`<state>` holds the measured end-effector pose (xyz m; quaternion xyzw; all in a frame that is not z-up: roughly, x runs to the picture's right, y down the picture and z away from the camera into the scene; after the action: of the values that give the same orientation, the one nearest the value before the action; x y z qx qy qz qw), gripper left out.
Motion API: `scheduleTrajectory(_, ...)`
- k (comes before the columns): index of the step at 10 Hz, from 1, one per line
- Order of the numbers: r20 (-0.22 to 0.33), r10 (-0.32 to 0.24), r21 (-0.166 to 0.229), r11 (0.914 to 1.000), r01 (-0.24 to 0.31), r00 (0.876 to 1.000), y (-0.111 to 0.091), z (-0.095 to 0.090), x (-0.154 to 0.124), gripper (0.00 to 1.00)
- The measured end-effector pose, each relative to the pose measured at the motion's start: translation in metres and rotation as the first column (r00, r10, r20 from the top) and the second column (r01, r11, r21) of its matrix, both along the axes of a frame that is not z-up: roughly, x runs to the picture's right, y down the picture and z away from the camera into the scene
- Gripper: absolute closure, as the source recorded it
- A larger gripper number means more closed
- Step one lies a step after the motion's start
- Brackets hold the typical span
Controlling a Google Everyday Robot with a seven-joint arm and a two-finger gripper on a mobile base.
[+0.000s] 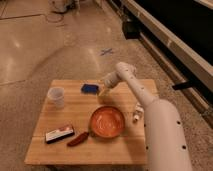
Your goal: Place the white sponge in the ceramic bowl
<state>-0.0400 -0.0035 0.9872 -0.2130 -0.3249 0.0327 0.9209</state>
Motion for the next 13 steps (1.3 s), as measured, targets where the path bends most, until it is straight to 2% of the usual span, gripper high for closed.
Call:
scheduleTrajectory(3,-0.015,0.000,-0.006,1.0000,0.000,1.000,0.011,0.001,-0.010,0.35)
scheduleTrajectory(8,-0.030,0.024,0.030,0.9993,-0.023,0.999,-0.007,0.004,-0.021,0.35)
scheduleTrajectory(13,-0.055,0.019,0.041,0.9990,-0.017,0.998,-0.008,0.019,-0.027,0.35)
